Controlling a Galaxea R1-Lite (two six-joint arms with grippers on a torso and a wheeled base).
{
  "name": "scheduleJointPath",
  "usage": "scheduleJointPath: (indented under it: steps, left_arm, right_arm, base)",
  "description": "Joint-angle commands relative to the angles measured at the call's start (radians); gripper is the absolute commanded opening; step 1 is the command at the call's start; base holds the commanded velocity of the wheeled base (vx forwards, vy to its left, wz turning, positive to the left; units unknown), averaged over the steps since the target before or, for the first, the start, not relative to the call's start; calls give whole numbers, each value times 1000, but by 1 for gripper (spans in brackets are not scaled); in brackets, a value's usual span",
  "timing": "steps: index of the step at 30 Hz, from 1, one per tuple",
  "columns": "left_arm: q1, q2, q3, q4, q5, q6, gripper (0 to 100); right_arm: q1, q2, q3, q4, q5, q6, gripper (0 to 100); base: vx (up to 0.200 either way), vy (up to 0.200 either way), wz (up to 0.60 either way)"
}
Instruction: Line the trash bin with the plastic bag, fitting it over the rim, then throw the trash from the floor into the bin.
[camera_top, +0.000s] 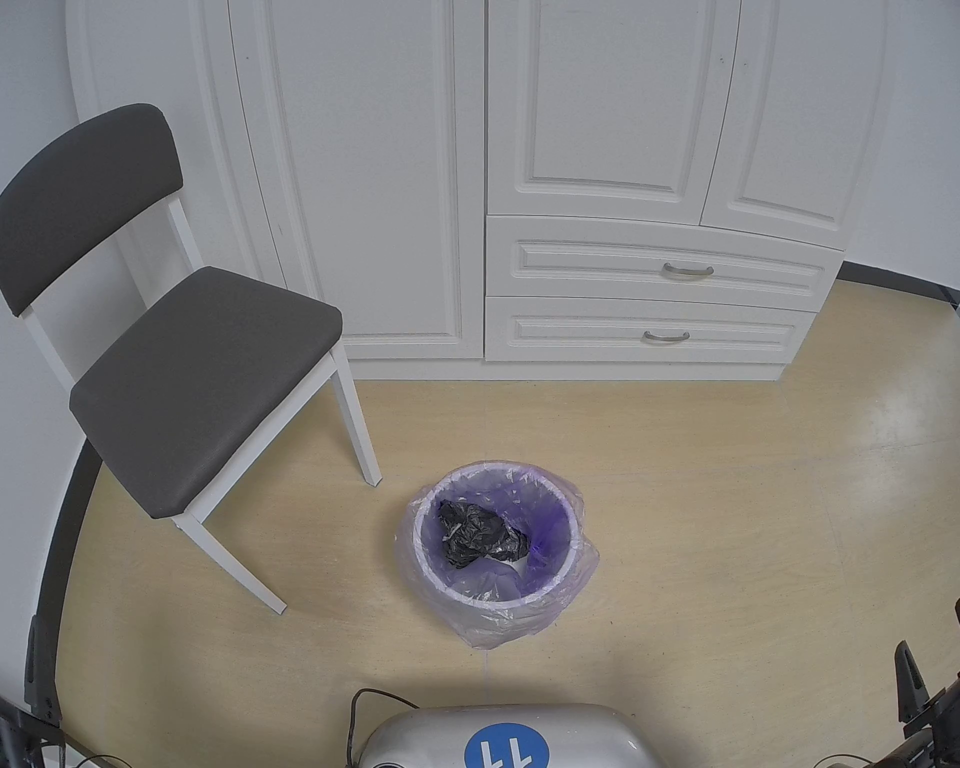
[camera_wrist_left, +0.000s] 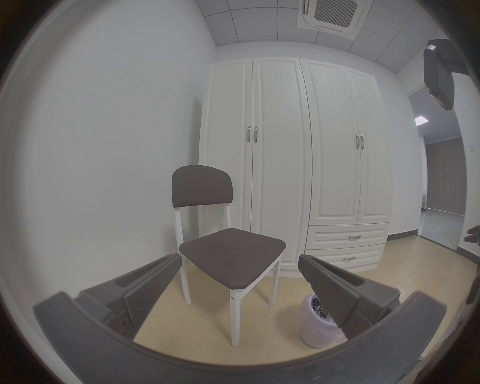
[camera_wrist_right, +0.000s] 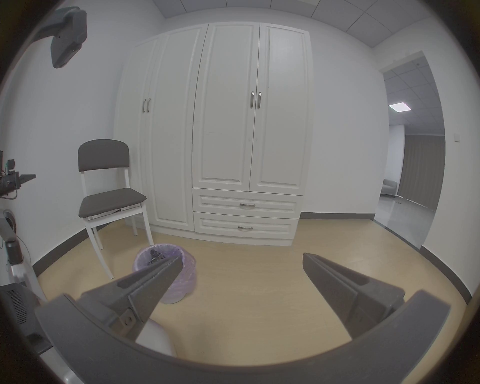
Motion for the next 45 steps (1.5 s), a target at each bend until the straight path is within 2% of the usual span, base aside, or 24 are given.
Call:
scheduleJointPath:
  steps: [1, 9, 14, 18, 29, 45]
  left_arm:
    - [0, -16, 18, 1, 0, 0, 100]
    - [0, -16, 18, 1, 2, 3, 100]
    - [0, -16, 18, -19, -1, 17, 100]
    - [0, -16, 18, -54, -3, 30, 100]
    - [0, -16, 18, -20, 3, 30, 100]
    - [0, -16, 18, 164, 2, 56, 100]
  right_arm:
    - [0, -15, 17, 3, 28, 15, 100]
    - [0, -15, 16, 5, 37, 41, 100]
    - [0, -15, 17, 15, -1, 41, 100]
    - [0, -15, 17, 55, -4, 81, 100]
    - [0, -15, 16, 72, 3, 87, 100]
    - [0, -16, 17, 71, 0, 98, 100]
  base:
    - [0, 0, 0]
    - [0, 0, 0]
    - [0, 0, 0]
    - [0, 0, 0]
    - [0, 0, 0]
    - [0, 0, 0]
